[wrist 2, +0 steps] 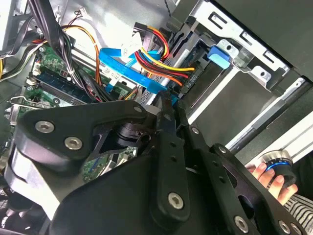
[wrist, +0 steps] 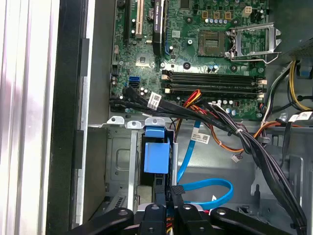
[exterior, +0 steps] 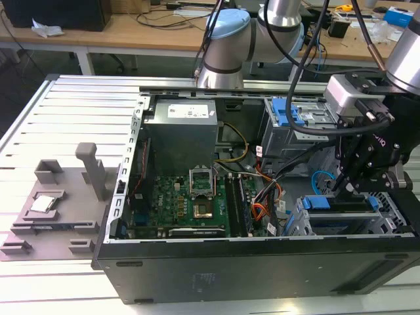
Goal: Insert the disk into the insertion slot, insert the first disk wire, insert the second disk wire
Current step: 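Insert the second disk wire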
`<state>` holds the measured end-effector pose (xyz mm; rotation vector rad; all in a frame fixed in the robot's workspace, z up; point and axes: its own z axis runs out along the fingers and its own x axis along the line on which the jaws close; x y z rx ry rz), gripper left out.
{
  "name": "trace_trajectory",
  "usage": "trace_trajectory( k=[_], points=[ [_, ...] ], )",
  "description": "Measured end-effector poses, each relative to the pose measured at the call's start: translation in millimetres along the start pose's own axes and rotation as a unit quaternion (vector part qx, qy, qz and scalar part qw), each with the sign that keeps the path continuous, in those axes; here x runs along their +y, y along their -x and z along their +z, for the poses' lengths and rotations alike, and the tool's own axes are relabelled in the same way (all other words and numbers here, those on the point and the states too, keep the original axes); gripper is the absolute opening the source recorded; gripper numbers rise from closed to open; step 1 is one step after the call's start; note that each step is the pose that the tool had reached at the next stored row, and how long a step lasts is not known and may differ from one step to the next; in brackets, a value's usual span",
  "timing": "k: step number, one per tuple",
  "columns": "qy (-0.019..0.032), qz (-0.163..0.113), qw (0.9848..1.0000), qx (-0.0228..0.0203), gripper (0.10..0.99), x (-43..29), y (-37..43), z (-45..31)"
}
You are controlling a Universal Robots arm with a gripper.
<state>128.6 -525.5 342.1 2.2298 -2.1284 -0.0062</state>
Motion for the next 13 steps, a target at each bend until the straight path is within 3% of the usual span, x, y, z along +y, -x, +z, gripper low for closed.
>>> trace_trajectory(
  k=[9,10,12,13],
  points=[
    [0.0000,0.000,1.0000,0.0005,0.161,0.2,-5.5,1.2],
    [0.0001,0.000,1.0000,0.0026,0.161,0.2,-5.6,1.2],
    [0.0006,0.001,0.9999,0.0138,0.161,0.2,-5.3,1.1],
    [0.0007,0.001,0.9999,0.0165,0.161,0.2,-4.2,1.1]
  ],
)
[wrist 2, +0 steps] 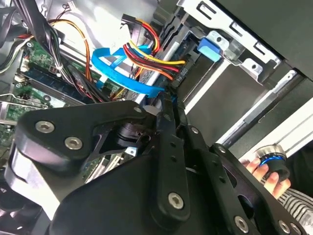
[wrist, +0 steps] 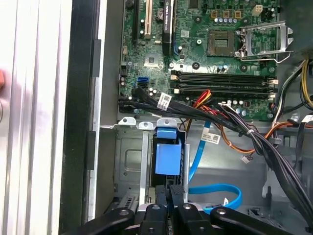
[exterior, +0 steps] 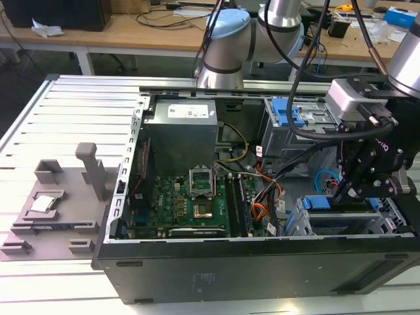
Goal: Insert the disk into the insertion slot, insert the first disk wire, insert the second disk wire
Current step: 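Insert the second disk wire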
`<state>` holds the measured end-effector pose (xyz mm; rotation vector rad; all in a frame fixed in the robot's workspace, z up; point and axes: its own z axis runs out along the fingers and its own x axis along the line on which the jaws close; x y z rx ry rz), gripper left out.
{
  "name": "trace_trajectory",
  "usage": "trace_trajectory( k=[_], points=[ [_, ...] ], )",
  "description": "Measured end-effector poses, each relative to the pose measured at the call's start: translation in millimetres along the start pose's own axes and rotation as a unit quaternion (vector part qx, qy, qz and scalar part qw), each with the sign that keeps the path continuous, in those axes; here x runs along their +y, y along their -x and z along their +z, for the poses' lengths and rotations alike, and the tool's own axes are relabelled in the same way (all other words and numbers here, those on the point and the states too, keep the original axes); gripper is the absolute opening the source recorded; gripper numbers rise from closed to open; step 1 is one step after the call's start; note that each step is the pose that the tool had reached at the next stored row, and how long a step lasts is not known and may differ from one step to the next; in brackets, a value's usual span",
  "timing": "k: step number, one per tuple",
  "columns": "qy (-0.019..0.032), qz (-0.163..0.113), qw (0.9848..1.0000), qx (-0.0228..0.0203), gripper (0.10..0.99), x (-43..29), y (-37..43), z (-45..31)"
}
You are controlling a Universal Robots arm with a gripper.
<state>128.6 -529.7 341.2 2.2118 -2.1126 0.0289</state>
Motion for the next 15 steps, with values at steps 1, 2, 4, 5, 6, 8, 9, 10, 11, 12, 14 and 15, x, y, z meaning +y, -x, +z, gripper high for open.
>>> trace_trajectory(
  k=[1,2,4,5,6,8,9,10,11,12,14,15],
  points=[
    [0.0000,0.000,1.0000,0.0011,0.161,-0.2,1.9,-0.1],
    [0.0000,0.000,1.0000,0.0011,0.161,-0.7,3.6,-0.2],
    [0.0000,-0.001,1.0000,0.0011,0.161,-1.3,5.6,-0.3],
    [0.0000,-0.001,1.0000,0.0011,0.161,-1.7,5.7,-0.4],
    [0.0000,-0.001,1.0000,0.0012,0.161,-1.8,5.7,-0.4],
    [0.0000,-0.001,1.0000,0.0012,0.161,-1.8,5.7,-0.4],
    [0.0000,-0.001,1.0000,0.0012,0.161,-1.8,5.8,-0.4],
    [0.0000,-0.001,1.0000,0.0012,0.161,-1.8,5.8,-0.4],
    [0.0000,-0.001,1.0000,0.0012,0.161,-1.9,5.8,-0.4],
    [-0.0001,-0.001,1.0000,0.0012,0.161,-1.9,5.8,-0.5],
    [-0.0001,-0.001,1.0000,0.0012,0.161,-2.0,5.8,-0.5],
    [-0.0001,-0.001,1.0000,0.0011,0.173,-2.0,5.8,-0.4]
  ],
)
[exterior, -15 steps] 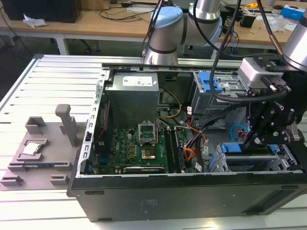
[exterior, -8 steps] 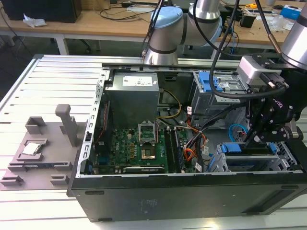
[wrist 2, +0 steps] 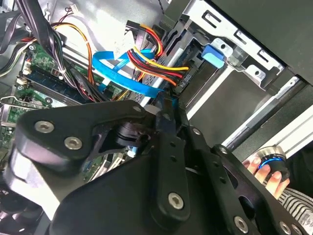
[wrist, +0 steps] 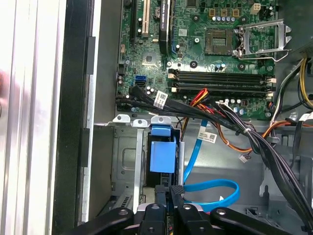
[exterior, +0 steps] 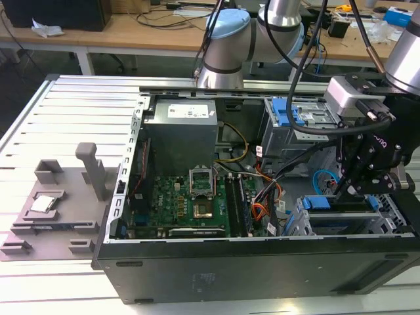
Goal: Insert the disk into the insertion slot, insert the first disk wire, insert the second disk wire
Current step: 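Insert the second disk wire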
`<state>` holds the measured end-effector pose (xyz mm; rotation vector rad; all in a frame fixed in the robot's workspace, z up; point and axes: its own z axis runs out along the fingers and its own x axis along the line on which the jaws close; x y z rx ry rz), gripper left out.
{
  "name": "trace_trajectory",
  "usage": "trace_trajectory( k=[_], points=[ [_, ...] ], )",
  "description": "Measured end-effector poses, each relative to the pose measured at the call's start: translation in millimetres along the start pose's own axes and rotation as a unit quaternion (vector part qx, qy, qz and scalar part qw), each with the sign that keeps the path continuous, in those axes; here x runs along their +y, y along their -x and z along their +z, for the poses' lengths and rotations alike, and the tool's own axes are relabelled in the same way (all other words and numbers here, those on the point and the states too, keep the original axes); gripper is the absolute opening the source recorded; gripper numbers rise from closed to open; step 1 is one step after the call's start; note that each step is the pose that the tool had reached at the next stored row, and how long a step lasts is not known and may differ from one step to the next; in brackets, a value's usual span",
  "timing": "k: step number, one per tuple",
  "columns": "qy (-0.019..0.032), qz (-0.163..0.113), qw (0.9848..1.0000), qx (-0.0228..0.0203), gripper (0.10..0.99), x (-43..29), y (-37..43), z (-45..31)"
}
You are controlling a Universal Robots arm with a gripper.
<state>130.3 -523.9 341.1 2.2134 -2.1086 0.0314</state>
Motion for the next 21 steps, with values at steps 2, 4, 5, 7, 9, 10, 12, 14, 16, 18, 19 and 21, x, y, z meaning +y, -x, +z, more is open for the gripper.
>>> trace_trajectory(
  k=[2,4,5,7,9,10,12,14,16,18,19,21],
  points=[
    [0.0000,0.000,1.0000,0.0001,0.235,0.0,0.0,0.0],
    [0.0000,0.000,1.0000,0.0001,0.235,-0.1,0.0,0.1],
    [0.0000,0.000,1.0000,-0.0001,0.235,-0.1,0.1,1.3],
    [0.0000,0.000,1.0000,-0.0001,0.235,0.0,0.2,2.5],
    [0.0000,0.000,1.0000,-0.0001,0.235,0.0,0.2,2.8],
    [0.0000,0.000,1.0000,-0.0002,0.235,0.0,0.2,3.1],
    [0.0000,0.000,1.0000,-0.0001,0.235,-0.1,0.2,3.4],
    [0.0000,0.000,1.0000,-0.0002,0.224,-0.1,0.3,3.8],
    [0.0000,0.000,1.0000,-0.0006,0.169,-0.1,0.3,4.6],
    [0.0000,0.000,1.0000,-0.0002,0.157,-0.1,0.3,4.7],
    [0.0000,0.000,1.0000,-0.0001,0.157,-0.1,0.4,4.7],
    [0.0000,0.000,1.0000,-0.0001,0.157,-0.1,0.4,5.1]
  ],
)
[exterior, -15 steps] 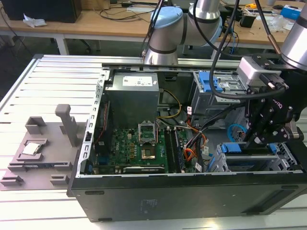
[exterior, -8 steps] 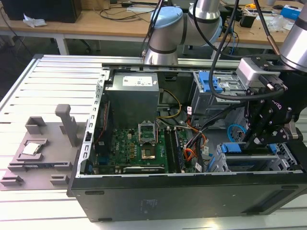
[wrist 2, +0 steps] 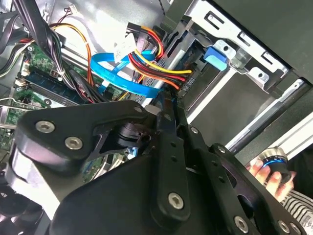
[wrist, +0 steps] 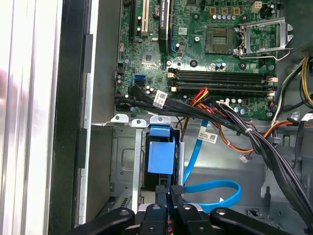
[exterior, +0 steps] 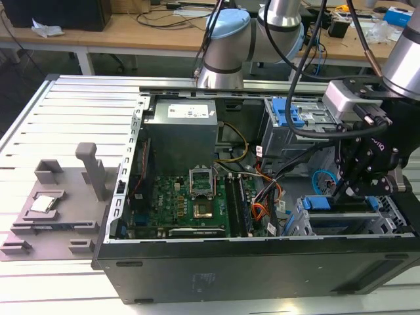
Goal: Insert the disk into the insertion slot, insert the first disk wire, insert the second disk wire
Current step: 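Insert the second disk wire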
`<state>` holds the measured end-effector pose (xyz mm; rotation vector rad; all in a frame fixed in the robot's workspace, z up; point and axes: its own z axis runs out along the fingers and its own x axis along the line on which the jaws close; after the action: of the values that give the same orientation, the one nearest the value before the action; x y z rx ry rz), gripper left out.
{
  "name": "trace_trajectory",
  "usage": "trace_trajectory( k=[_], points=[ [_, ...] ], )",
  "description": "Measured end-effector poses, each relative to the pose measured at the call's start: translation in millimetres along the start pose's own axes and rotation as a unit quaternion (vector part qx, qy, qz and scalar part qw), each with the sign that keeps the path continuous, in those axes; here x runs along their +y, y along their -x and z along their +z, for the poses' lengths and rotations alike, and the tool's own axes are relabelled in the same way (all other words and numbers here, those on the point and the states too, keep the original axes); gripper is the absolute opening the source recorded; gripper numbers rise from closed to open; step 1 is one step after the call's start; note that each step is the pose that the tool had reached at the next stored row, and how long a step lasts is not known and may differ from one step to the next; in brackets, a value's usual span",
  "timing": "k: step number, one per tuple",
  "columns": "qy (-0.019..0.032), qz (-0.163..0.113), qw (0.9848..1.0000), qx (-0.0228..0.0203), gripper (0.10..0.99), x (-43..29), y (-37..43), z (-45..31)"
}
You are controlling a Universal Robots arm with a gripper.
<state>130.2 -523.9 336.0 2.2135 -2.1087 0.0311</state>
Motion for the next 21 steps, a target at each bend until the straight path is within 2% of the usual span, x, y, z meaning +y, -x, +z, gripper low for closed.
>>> trace_trajectory(
  k=[3,4,7,12,15,16,18,19,20,21],
  points=[
    [0.0000,0.000,1.0000,-0.0001,0.157,0.0,0.1,0.6],
    [0.0000,0.000,1.0000,0.0007,0.157,0.2,-0.4,-4.1],
    [0.0002,0.000,1.0000,0.0039,0.157,1.2,-1.6,-25.5],
    [0.0002,0.000,1.0000,0.0037,0.157,1.2,-1.6,-25.6],
    [0.0002,0.000,1.0000,0.0037,0.353,1.2,-1.6,-25.6],
    [0.0002,0.000,1.0000,0.0035,0.353,1.2,-1.6,-25.0],
    [0.0000,0.000,1.0000,-0.0011,0.353,1.4,-2.0,-22.5],
    [-0.0002,0.000,1.0000,-0.0050,0.353,1.5,-3.0,-21.7],
    [-0.0008,-0.001,0.9999,-0.0160,0.353,1.8,-8.4,-20.5],
    [-0.0012,-0.001,0.9997,-0.0240,0.353,2.1,-13.9,-19.1]
  ],
)
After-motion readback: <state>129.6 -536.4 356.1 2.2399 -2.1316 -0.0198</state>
